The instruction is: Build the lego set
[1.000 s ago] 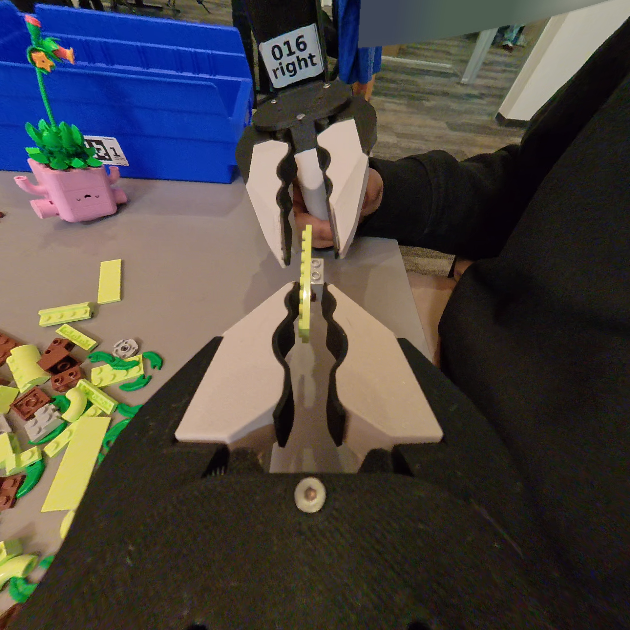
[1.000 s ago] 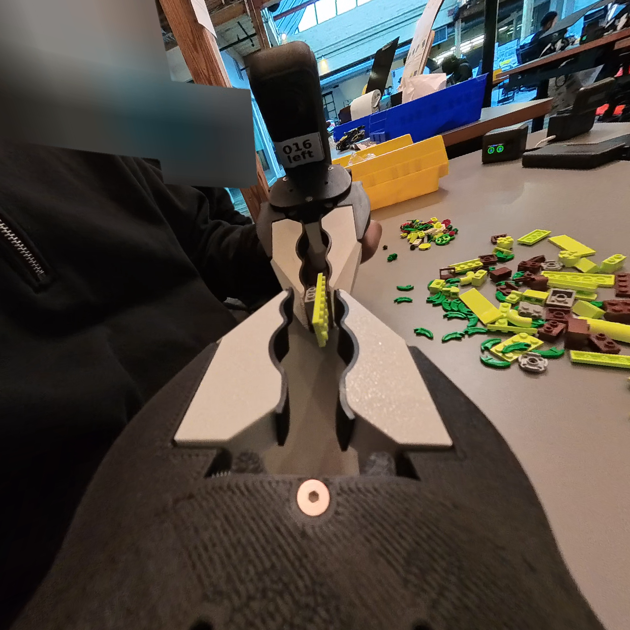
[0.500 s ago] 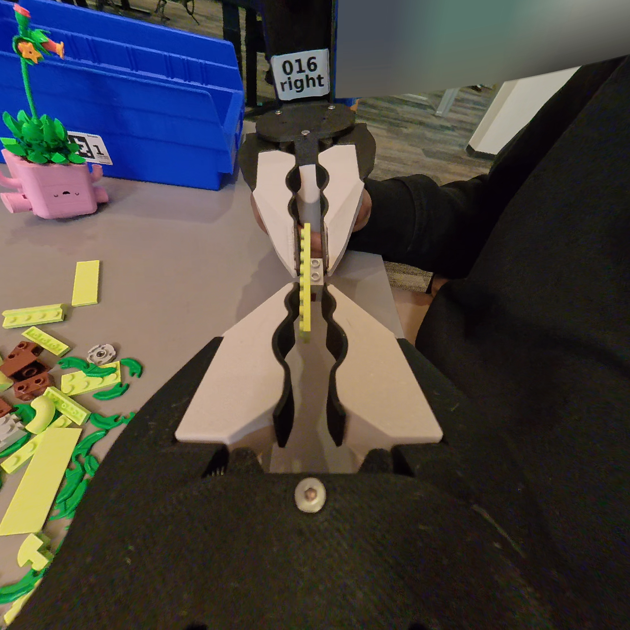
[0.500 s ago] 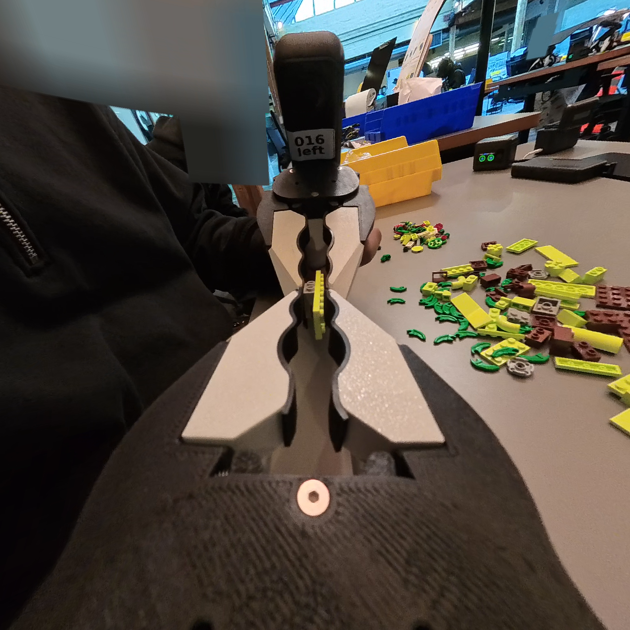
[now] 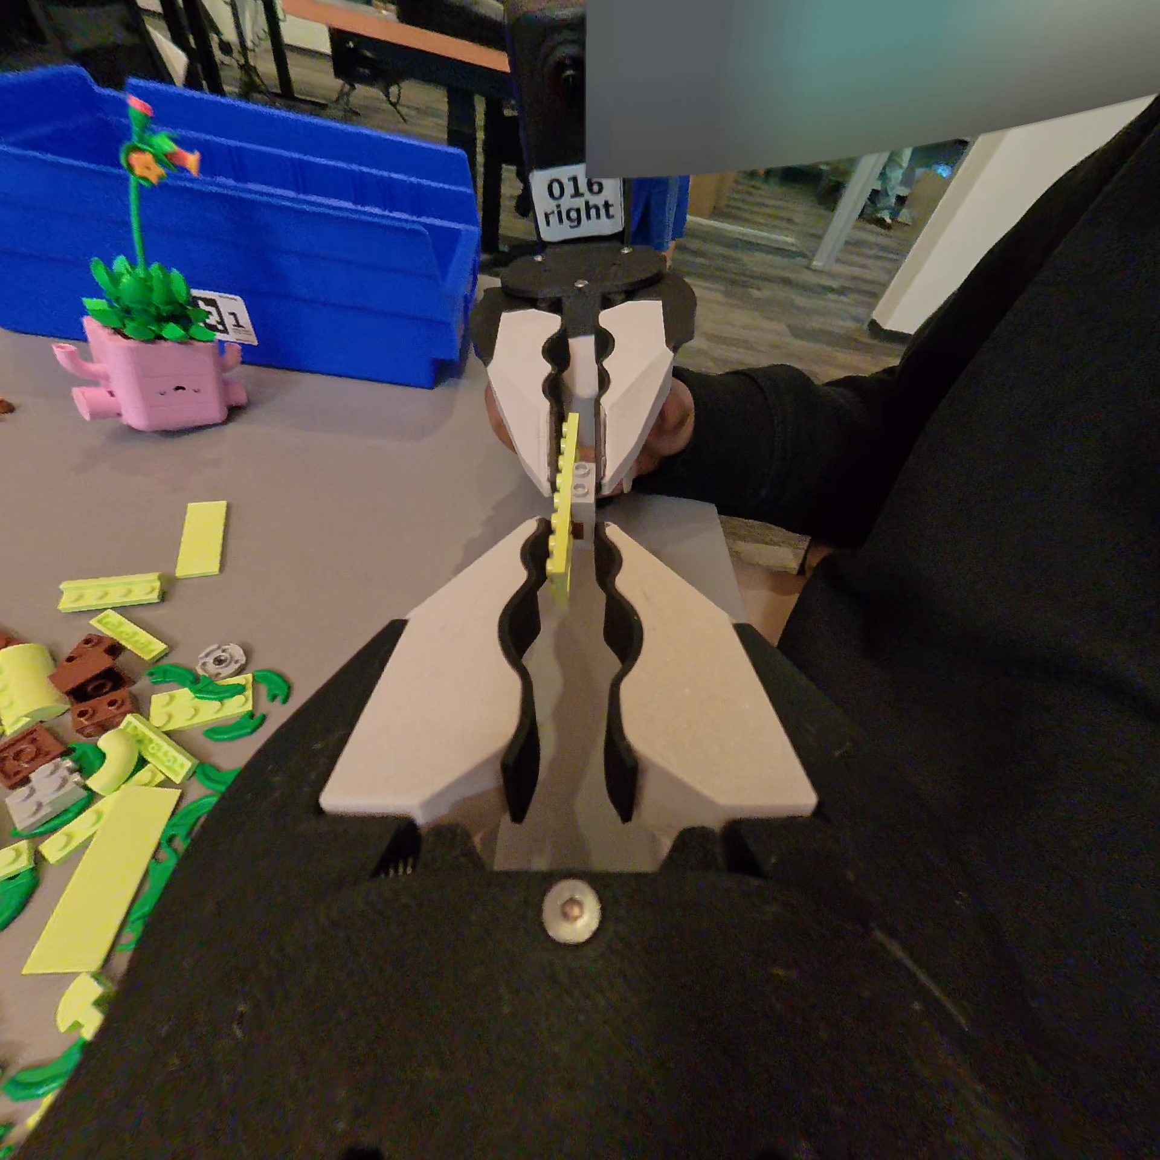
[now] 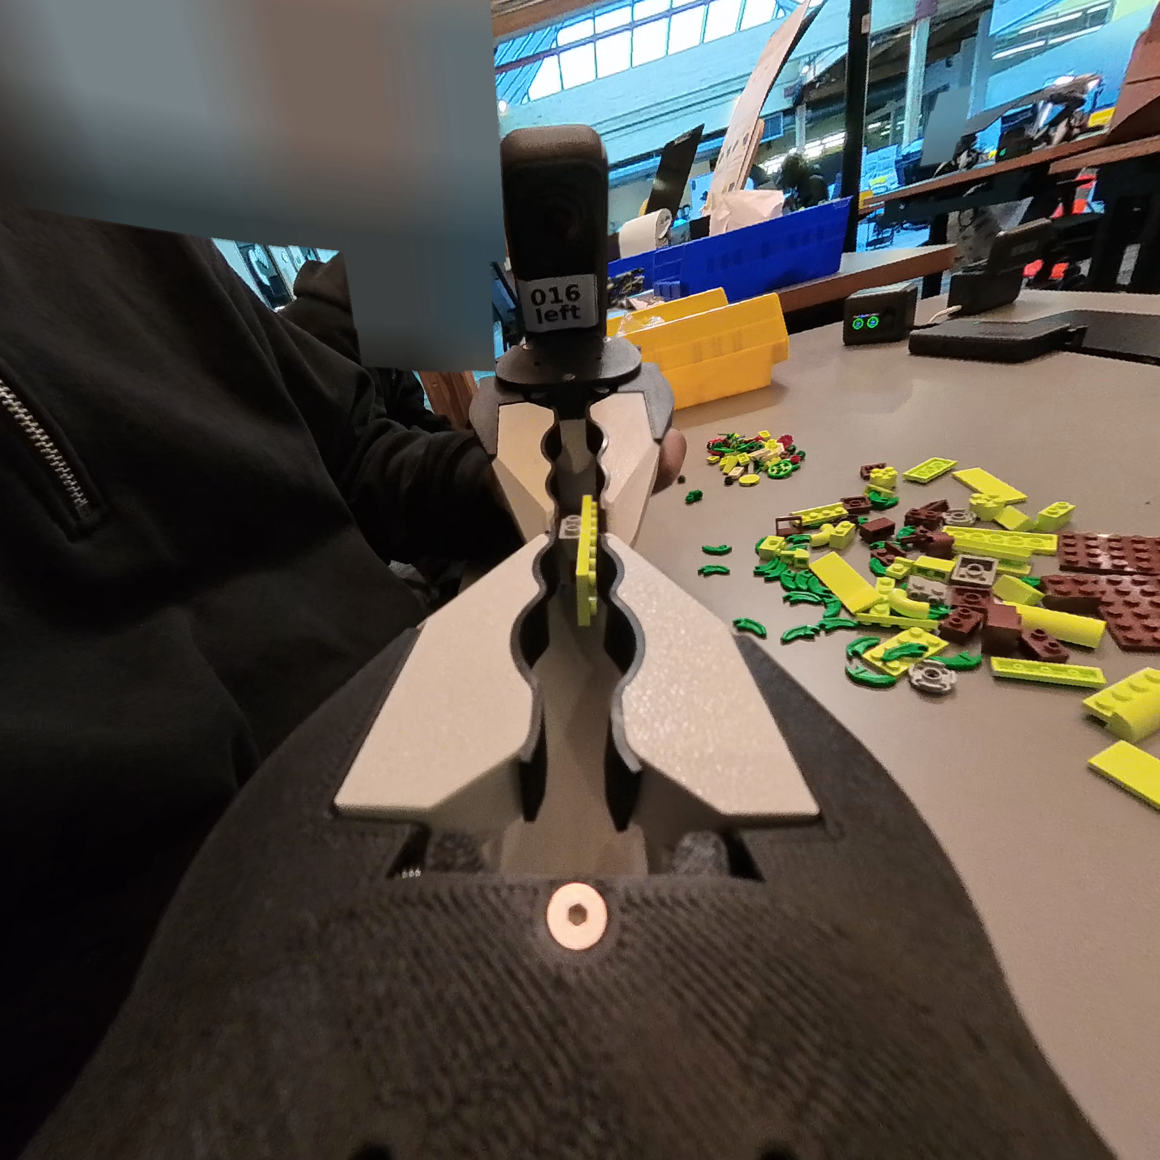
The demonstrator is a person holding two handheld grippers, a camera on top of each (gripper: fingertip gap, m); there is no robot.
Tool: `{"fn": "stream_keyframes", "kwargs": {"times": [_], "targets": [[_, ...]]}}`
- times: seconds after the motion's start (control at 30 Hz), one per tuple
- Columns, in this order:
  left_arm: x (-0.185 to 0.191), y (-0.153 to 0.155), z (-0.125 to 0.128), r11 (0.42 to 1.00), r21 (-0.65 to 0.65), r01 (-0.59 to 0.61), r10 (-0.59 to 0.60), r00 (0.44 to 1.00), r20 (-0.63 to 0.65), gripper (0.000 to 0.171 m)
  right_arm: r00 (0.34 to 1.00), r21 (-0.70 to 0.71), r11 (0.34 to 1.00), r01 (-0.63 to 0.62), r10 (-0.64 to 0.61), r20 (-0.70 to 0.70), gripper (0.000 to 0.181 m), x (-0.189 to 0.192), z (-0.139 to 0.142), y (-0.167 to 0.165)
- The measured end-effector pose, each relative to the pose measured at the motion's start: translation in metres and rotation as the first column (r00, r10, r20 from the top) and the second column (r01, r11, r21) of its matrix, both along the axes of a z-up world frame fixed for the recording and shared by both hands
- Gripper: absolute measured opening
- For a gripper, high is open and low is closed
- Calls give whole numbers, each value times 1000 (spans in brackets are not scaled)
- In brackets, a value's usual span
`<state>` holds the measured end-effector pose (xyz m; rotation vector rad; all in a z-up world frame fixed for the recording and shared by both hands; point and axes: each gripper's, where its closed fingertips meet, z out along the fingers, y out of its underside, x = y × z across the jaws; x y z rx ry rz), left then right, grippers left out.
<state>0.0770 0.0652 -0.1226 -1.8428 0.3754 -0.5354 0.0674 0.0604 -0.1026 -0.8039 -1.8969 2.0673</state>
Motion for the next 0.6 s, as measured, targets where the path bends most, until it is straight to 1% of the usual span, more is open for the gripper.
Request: {"fn": "stream_keyframes", "kwargs": {"times": [0.27, 0.4, 0.6], "targets": [[1, 1, 6, 999, 35, -11, 10, 1000, 10, 11, 1000, -16, 1000, -4, 4, -12, 9, 1, 3, 1], [3, 2, 8, 1000, 30, -3, 2, 999, 43, 10, 1000, -32, 999, -17, 17, 4, 9, 2, 3, 1], [2, 3, 5, 1000, 8, -10, 10, 999, 48, 9, 1000, -14, 1000, -16, 16, 21, 9, 1, 0, 2]]}}
